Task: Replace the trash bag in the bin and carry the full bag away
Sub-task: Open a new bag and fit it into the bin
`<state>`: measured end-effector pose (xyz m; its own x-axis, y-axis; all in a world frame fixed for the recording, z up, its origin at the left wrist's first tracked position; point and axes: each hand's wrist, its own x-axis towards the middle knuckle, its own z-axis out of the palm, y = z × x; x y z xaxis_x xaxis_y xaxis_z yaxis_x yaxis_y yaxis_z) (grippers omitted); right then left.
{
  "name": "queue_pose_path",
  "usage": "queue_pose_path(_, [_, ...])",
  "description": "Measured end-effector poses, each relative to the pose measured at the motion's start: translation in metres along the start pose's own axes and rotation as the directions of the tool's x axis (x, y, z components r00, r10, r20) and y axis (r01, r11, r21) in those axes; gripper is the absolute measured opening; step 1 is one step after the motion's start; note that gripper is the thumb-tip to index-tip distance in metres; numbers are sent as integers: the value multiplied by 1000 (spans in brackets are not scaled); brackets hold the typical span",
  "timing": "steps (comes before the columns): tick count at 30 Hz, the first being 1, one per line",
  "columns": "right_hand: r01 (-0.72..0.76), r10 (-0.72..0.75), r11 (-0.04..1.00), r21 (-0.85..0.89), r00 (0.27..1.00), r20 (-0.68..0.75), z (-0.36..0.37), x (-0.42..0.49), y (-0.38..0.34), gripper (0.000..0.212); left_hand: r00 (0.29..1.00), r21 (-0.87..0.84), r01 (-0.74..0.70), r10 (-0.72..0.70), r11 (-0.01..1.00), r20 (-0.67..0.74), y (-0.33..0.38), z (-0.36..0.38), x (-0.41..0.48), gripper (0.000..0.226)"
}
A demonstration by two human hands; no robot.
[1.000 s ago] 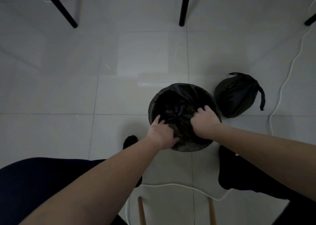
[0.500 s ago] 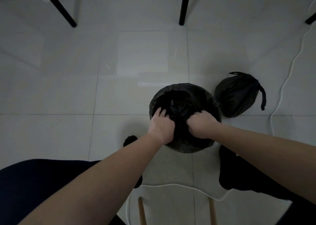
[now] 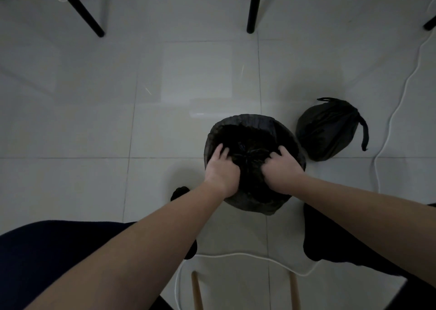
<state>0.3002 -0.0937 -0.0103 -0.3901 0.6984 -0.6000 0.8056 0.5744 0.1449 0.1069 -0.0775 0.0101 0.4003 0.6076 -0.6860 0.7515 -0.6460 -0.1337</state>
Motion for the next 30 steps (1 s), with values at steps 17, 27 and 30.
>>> queue_pose_path(17, [-85,96,993,-87,986,139,-12,2,-5,37,987,-32,-15,20,999,162,6,7,-5,59])
queue_pose_path(27, [-61,110,981,-183,956,270,8,2,14,58,980,86,86,-100,993,175,7,15,0,72])
queue_pose_path(30, [-28,36,999,-39,974,225,13,0,13,50,992,53,37,-43,998,118,-9,20,3,65])
